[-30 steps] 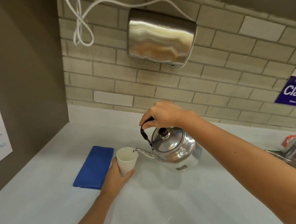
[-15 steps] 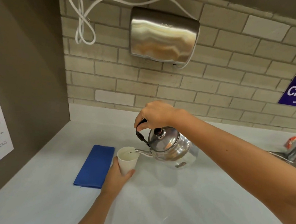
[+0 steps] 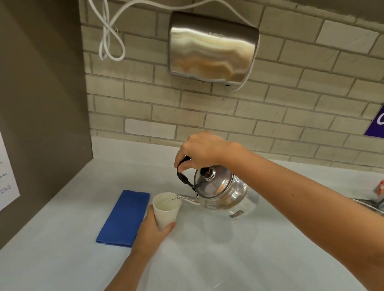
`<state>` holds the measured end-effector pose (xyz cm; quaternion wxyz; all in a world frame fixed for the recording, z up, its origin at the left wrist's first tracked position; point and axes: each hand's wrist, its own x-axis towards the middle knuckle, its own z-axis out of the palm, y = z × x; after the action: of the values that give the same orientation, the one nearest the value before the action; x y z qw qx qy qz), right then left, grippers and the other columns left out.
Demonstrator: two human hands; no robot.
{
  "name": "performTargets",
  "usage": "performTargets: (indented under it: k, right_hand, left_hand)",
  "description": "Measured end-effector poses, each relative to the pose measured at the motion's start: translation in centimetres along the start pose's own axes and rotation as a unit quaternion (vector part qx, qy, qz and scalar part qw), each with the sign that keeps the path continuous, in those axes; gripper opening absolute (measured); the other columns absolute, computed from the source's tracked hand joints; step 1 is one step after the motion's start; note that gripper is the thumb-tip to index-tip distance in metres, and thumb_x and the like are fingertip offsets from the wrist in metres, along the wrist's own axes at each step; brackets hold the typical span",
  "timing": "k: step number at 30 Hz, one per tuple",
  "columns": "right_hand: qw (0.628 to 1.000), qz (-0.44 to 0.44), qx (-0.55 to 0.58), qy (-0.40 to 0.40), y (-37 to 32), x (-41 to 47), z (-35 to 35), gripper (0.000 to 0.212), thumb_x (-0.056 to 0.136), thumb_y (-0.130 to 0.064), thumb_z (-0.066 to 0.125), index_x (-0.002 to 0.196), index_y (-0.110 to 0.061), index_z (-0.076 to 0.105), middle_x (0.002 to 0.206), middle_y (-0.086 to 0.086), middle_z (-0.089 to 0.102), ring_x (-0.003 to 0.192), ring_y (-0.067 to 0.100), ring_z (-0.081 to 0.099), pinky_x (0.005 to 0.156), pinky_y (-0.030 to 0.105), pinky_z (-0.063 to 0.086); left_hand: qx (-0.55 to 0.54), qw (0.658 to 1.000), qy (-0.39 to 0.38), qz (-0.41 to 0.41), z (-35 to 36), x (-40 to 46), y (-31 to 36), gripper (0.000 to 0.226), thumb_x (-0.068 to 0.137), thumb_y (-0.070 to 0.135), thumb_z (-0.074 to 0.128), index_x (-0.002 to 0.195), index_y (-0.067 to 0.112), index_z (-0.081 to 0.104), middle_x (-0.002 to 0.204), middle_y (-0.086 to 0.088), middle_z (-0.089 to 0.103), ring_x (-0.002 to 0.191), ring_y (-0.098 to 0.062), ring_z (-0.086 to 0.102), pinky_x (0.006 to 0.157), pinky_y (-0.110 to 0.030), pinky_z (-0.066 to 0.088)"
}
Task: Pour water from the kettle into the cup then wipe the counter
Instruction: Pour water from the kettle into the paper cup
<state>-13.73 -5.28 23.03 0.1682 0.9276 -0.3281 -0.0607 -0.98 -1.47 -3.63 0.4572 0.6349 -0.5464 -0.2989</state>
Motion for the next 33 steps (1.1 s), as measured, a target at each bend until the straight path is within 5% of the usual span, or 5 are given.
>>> performTargets:
  k: [33]
  right_hand:
    - [1.000,-0.003,-0.017,-0.006,0.32,0.35,-0.60,0.022,0.085,-0.044,0.058,0.103,-0.035,0.067,0.090,-0.008,0.070,0.070,0.009,0.045,0.048,0.022,0.028]
  left_hand:
    - [-0.010,1.000,-0.005,0.000,-0.10,-0.10,0.22,0.077,0.071,0.033,0.077,0.132,0.016,0.033,0.122,-0.007,0.056,0.104,-0.021,0.055,0.085,-0.035,0.050]
